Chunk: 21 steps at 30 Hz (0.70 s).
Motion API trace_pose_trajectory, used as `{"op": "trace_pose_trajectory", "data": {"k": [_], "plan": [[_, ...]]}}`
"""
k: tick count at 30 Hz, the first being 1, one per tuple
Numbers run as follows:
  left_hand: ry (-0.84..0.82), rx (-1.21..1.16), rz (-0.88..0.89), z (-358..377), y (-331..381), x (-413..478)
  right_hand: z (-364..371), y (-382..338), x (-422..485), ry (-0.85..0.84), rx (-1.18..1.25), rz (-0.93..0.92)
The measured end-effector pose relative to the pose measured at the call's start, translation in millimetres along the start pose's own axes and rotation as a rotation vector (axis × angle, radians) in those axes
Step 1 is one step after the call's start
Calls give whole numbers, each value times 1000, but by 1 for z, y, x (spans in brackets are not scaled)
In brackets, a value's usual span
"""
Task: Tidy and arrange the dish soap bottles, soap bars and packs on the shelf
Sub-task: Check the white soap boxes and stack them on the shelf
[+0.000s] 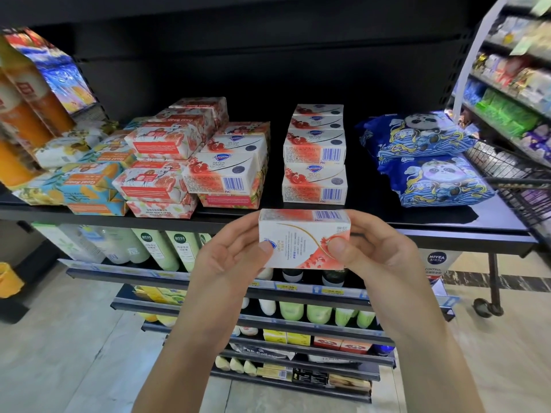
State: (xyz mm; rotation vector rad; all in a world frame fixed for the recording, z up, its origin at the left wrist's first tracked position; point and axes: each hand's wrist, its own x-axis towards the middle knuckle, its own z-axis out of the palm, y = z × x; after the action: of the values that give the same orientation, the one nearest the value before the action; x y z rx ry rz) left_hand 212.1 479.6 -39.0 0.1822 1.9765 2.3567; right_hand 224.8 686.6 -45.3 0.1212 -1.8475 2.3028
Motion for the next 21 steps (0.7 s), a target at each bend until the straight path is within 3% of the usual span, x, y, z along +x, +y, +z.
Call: {"op": "trace_pose_trajectory", "data": {"k": [12,21], "plan": [[-32,4,-42,3,1,1,-5,7,2,-56,45,-133],[17,-68,-44,4,2,2,-6,3,1,-103,-54,19]]}}
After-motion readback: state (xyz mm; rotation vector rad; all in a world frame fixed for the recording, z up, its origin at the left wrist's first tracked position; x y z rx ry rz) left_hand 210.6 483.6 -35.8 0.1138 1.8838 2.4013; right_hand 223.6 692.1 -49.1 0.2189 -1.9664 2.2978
